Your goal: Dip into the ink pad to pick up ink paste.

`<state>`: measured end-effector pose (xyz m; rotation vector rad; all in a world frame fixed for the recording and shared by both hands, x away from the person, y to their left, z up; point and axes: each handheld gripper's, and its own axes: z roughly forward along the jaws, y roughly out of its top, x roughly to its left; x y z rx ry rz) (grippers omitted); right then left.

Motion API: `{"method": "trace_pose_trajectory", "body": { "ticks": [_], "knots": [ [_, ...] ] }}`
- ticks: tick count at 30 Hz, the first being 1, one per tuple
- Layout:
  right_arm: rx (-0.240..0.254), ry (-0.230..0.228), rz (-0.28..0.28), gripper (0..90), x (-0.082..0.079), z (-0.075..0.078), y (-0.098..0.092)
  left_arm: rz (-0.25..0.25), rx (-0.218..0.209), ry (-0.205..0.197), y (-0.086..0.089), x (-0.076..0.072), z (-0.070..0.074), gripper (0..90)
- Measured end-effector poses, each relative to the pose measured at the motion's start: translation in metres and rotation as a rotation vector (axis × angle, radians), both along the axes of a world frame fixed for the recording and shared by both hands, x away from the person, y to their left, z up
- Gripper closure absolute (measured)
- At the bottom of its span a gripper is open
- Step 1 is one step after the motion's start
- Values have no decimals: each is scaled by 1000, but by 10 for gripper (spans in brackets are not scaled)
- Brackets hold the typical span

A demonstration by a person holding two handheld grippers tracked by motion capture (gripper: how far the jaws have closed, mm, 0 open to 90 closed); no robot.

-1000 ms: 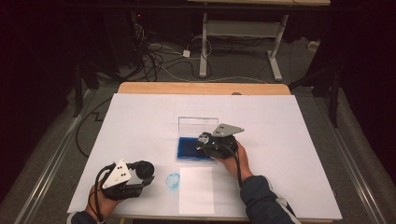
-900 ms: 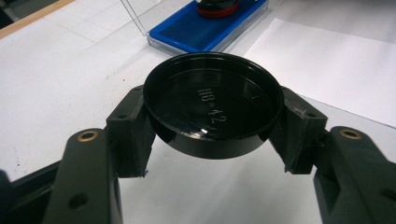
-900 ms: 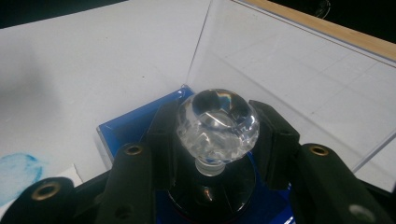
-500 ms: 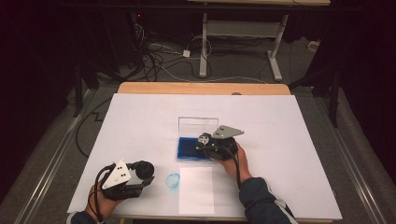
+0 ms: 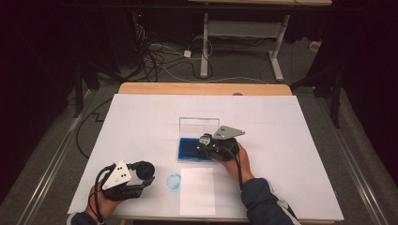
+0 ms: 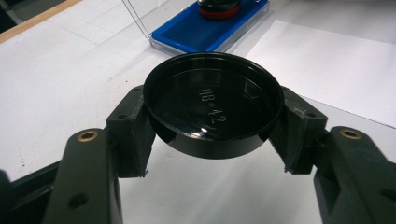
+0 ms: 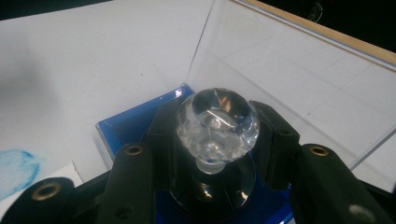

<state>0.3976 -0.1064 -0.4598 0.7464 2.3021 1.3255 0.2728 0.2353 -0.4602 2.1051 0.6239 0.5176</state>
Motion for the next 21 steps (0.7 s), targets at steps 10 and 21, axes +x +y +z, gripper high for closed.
{"method": "trace_pose_trajectory", "body": {
  "ticks": [10, 21],
  "knots": [
    [50, -31, 3, 565, -6, 24, -7, 0, 2, -4, -1, 0, 1, 362],
    [35, -19, 7, 565, -6, 23, -4, 0, -2, -4, -1, 0, 1, 362]
  ]
}}
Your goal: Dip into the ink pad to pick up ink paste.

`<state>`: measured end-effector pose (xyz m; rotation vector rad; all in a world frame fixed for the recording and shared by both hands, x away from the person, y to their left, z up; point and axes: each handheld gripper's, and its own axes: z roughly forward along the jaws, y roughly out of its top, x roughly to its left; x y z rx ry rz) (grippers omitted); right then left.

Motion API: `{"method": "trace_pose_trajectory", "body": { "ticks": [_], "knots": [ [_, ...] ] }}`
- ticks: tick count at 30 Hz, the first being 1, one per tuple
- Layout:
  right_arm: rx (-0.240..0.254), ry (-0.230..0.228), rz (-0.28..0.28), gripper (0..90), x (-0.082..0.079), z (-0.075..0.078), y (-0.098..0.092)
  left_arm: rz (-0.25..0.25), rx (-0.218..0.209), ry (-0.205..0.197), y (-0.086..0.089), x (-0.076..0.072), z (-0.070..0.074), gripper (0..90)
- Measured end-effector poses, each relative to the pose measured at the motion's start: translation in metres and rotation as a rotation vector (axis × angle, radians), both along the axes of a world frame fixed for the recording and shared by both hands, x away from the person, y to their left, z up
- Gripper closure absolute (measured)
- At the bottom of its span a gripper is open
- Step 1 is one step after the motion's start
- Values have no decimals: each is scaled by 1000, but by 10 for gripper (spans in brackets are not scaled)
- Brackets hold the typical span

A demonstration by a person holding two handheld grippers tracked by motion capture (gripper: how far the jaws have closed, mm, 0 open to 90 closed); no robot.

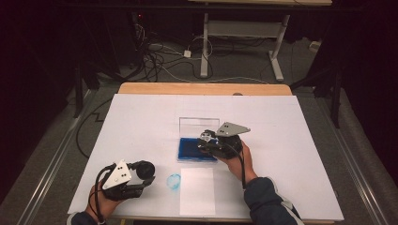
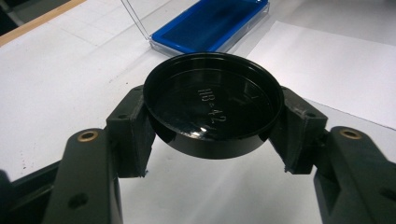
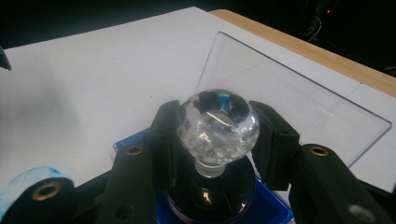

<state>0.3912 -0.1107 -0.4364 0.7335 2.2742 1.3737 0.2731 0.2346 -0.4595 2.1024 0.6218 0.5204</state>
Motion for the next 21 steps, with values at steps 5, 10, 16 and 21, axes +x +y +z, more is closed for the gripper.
{"method": "trace_pose_trajectory", "body": {
  "ticks": [5, 10, 16, 21],
  "knots": [
    [0, 9, -5, 565, 1, -6, -1, 3, 5, -3, 0, 0, 0, 362],
    [-8, 25, -11, 565, 2, -17, 0, 4, 3, -3, 0, 0, 0, 362],
    [-9, 38, -16, 565, 4, -24, 0, 4, 1, -2, 0, 0, 0, 362],
    [-11, 40, -11, 565, 4, -26, -1, 2, 4, -2, -1, 0, -1, 362]
  ]
}}
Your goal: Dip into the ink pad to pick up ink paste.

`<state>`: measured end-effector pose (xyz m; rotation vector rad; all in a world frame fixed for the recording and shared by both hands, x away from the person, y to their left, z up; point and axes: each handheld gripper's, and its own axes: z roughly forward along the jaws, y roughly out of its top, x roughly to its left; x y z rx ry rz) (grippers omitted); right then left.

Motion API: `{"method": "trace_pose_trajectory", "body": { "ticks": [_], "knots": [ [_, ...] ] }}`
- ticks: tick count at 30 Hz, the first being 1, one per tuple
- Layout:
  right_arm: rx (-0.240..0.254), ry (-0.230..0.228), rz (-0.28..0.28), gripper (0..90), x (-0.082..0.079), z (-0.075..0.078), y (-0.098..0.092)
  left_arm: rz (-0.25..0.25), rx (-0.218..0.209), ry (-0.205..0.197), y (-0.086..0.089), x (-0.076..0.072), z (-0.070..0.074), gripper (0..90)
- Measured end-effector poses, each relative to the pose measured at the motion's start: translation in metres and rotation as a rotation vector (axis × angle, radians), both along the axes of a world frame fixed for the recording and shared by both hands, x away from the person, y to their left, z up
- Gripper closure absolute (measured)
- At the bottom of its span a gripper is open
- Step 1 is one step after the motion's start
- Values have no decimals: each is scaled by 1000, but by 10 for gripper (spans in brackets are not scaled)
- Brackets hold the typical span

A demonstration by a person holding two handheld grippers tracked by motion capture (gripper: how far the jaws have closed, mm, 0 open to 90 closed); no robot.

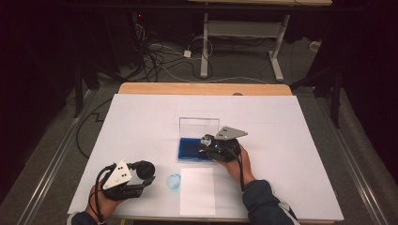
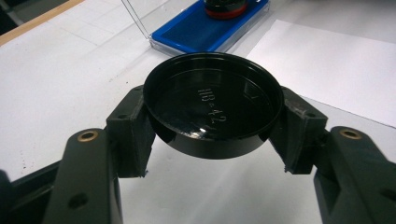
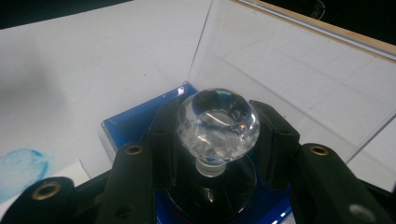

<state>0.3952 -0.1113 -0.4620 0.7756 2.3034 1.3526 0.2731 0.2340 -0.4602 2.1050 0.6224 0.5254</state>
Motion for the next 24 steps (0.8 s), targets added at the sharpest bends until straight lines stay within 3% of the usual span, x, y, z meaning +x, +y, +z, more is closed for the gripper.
{"method": "trace_pose_trajectory", "body": {
  "ticks": [4, 24],
  "knots": [
    [22, -6, 1, 565, -2, -4, -2, 0, 0, 0, 0, 0, 0, 362],
    [4, -1, 3, 566, -2, -5, -1, 1, 3, -3, 0, -1, 1, 362]
  ]
}}
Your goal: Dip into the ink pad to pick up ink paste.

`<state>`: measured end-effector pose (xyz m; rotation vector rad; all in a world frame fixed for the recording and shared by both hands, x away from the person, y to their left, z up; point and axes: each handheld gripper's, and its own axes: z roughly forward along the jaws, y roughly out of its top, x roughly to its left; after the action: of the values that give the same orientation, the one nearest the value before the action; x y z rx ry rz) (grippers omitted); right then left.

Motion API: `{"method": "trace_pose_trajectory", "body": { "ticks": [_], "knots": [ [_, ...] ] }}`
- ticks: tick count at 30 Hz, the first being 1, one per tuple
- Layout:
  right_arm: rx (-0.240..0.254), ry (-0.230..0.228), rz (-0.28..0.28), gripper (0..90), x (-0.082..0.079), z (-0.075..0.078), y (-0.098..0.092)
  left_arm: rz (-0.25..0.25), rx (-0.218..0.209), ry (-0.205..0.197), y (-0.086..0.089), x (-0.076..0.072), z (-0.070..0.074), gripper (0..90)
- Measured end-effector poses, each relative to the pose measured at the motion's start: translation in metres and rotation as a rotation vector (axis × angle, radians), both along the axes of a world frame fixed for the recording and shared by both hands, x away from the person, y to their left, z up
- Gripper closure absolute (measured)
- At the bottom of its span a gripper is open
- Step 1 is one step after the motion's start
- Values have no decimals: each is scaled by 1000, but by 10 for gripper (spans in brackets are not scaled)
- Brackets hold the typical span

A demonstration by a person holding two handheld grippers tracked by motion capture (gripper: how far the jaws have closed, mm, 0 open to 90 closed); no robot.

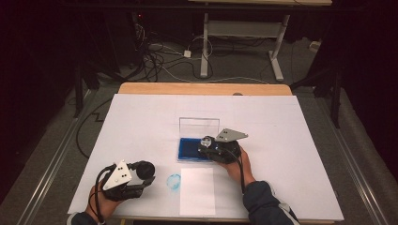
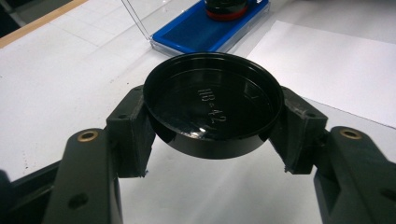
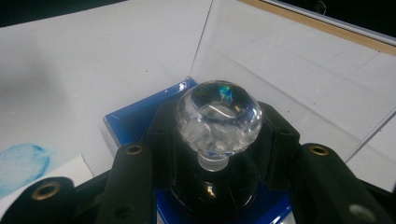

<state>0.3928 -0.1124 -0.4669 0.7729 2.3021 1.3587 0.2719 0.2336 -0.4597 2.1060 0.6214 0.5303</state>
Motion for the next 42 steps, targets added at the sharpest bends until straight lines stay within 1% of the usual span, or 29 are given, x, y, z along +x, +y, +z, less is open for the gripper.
{"method": "trace_pose_trajectory", "body": {
  "ticks": [2, 4, 6, 9, 13, 15, 16, 17, 20, 22, 23, 24, 30, 34, 42],
  "knots": [
    [1, 6, 1, 567, 0, 0, 0, 1, -1, 2, 0, 0, 0, 362],
    [-7, 2, -1, 567, 0, 0, 1, 0, -1, 1, 0, 0, 0, 362],
    [-2, 6, -1, 567, 0, 0, 0, -1, -2, 1, 0, 1, 0, 362],
    [-14, 8, 5, 566, 1, 3, 0, -2, -1, 3, -1, 1, -1, 362],
    [-8, -4, 1, 566, 1, 5, -1, -4, -3, 5, -1, 1, -1, 362],
    [9, -15, -2, 565, 0, 9, -2, -4, -2, 5, -1, 2, -1, 362],
    [9, -20, -3, 565, 0, 12, -3, -3, 0, 5, -1, 2, -1, 363],
    [8, -27, -5, 566, 0, 15, -3, -4, -1, 5, -1, 2, -1, 362],
    [30, -50, -3, 566, -2, 27, -6, -7, 4, 2, -2, 2, 0, 363],
    [30, -59, 0, 566, -4, 33, -7, -6, 3, 3, -2, 2, 0, 362],
    [29, -69, 1, 566, -4, 34, -7, -5, 3, 3, -2, 2, -1, 362],
    [34, -68, -1, 566, -4, 35, -7, -5, 1, 3, -2, 2, -1, 362],
    [45, -58, -6, 566, -3, 34, -9, -7, 0, 2, -2, 1, 0, 362],
    [39, -63, 4, 566, -5, 34, -7, -8, 3, 2, -2, 1, 0, 362],
    [50, -62, 10, 566, -8, 34, -6, -9, 3, 3, -2, 2, 0, 362]
  ]
}}
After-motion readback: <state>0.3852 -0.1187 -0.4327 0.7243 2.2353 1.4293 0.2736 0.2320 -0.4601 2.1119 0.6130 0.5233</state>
